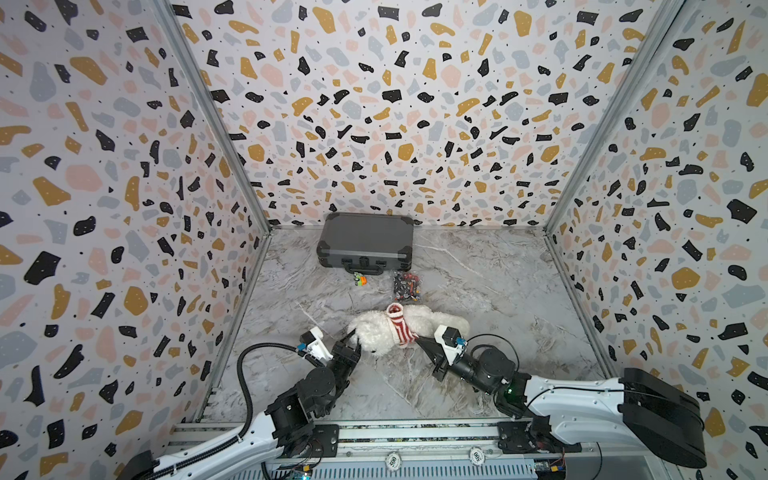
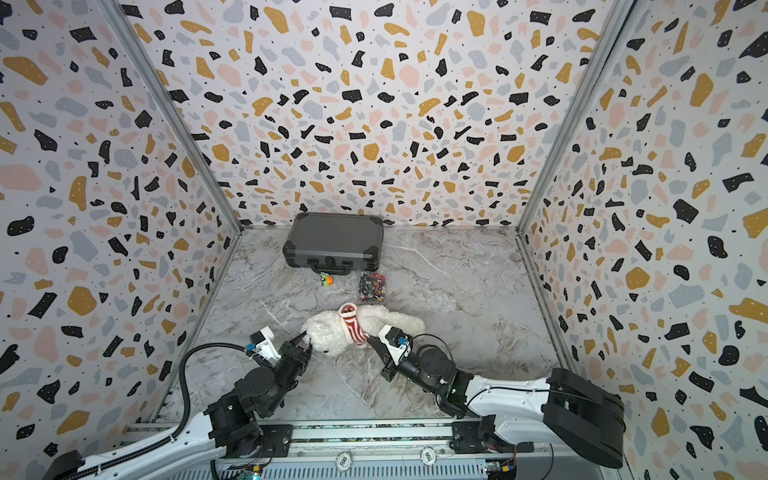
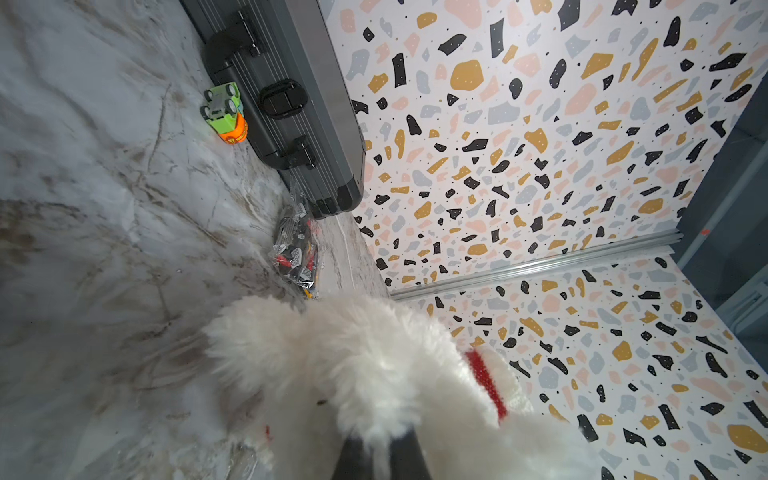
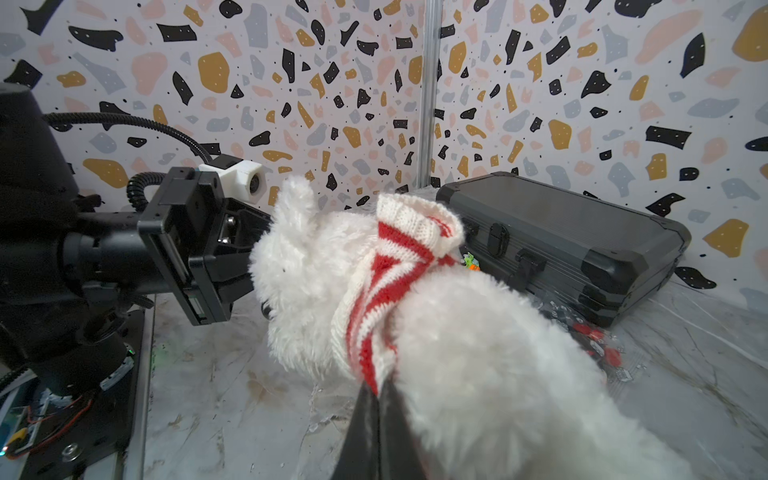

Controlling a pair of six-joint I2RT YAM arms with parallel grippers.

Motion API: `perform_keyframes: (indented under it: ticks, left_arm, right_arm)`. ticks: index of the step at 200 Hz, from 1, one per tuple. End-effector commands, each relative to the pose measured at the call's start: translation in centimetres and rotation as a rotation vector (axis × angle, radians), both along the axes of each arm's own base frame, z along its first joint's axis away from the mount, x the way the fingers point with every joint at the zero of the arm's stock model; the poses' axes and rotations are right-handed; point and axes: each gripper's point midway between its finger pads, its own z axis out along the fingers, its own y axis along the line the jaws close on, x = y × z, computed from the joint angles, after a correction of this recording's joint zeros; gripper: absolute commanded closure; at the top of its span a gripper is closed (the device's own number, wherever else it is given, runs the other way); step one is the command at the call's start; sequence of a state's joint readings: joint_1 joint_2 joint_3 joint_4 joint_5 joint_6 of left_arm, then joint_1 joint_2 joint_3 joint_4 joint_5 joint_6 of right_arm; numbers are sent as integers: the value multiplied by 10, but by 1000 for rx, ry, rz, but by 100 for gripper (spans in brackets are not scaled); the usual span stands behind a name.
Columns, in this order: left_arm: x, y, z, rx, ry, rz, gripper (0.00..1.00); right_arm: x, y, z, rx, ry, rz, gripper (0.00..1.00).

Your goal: Dress the teddy bear

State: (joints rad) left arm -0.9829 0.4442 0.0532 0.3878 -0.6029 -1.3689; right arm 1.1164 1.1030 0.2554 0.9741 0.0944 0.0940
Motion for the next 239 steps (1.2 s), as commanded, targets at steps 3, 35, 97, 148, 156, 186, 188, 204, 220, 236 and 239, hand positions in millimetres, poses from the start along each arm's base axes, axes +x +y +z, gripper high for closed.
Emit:
perform_keyframes:
  ticks: [3,35,97,148,156,186,188,204,220,236,239]
  left_arm:
    - [1,1,17,61,-83,-2,100]
    - [-1,-12,26,143,-139,-79,100]
    - [0,-28,21,166,-101,-137,100]
    - [2,-23,5,204,-51,-112,100]
    - [1,-22,4,206,-49,-111,100]
    - [1,-19,0,210,-47,-104,100]
    - [1,-19,0,213,-45,-104,100]
    - [1,-19,0,226,-43,-106,100]
    - [0,-20,0,230,-45,-111,100]
    - [1,-20,0,235,-46,-112,100]
    - [0,-20,-1,238,-46,-112,100]
  right_arm:
    - [2,-12,36,113,15,-10,100]
    - [8,-16,28,115,125,43,100]
    - [2,18,-33,-109,241,170,98]
    - [0,20,-63,-152,285,195,94]
    - [2,18,-64,-140,300,184,93]
    - [14,10,-67,-72,379,153,90]
    - [14,10,-67,-71,381,154,90]
    - [15,11,-65,-71,378,153,87]
    - [18,11,-65,-71,378,137,84]
    - [21,10,-64,-68,385,128,82]
    - [21,10,-63,-64,387,126,82]
